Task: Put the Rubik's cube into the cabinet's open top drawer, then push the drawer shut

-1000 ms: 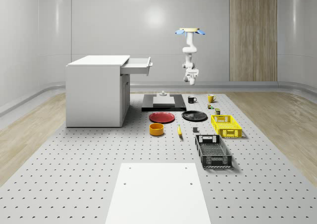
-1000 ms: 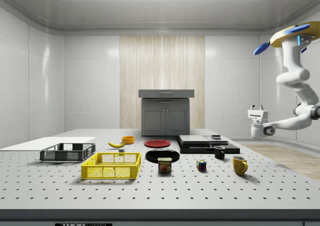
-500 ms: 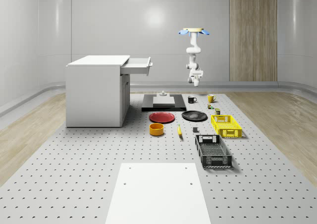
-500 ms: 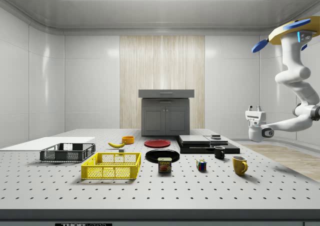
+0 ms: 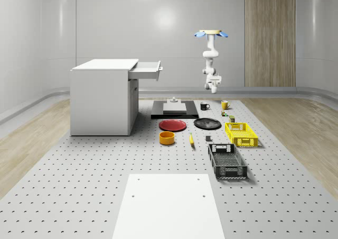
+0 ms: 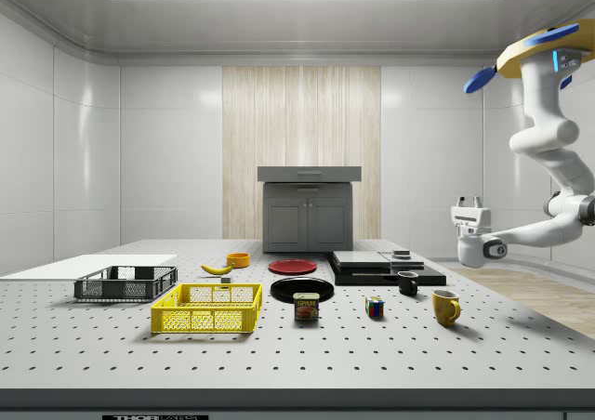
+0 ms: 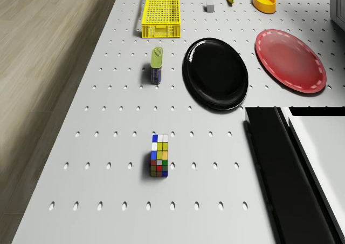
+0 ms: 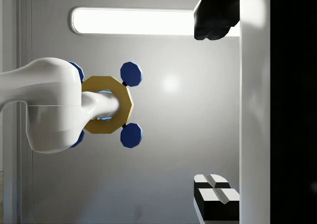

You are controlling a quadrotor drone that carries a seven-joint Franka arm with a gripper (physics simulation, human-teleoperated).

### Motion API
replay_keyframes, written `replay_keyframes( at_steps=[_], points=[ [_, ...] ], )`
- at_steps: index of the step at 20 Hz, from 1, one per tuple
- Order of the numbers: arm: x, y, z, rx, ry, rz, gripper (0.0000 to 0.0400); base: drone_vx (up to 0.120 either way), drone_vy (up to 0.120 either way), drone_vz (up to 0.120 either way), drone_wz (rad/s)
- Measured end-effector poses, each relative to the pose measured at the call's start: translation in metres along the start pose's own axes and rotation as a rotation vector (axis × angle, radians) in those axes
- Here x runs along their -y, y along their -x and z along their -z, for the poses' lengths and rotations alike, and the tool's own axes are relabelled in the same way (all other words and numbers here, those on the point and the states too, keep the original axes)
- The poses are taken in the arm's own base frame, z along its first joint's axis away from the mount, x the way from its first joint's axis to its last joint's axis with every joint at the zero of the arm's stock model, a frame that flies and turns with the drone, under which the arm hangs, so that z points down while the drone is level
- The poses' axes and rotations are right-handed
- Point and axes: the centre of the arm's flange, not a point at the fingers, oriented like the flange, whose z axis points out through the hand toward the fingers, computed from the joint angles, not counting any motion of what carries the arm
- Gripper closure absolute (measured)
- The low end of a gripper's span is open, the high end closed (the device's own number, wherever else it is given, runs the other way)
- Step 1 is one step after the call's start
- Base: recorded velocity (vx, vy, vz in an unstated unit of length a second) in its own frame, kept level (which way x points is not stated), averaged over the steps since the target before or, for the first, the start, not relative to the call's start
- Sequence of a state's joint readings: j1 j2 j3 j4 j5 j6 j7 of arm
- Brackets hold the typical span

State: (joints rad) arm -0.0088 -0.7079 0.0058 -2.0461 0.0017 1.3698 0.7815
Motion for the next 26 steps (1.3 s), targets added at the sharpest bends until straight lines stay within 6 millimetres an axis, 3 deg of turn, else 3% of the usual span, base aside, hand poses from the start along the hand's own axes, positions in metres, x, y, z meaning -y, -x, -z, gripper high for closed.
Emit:
replay_keyframes(
  at_steps=[17,26],
  points=[
    [0.002,0.004,0.000,-0.036,0.017,0.000,0.0000,0.120,0.118,0.000,0.000],
    [0.011,0.014,-0.002,-0.141,0.113,0.002,0.0000,0.120,0.000,0.000,0.000]
  ],
)
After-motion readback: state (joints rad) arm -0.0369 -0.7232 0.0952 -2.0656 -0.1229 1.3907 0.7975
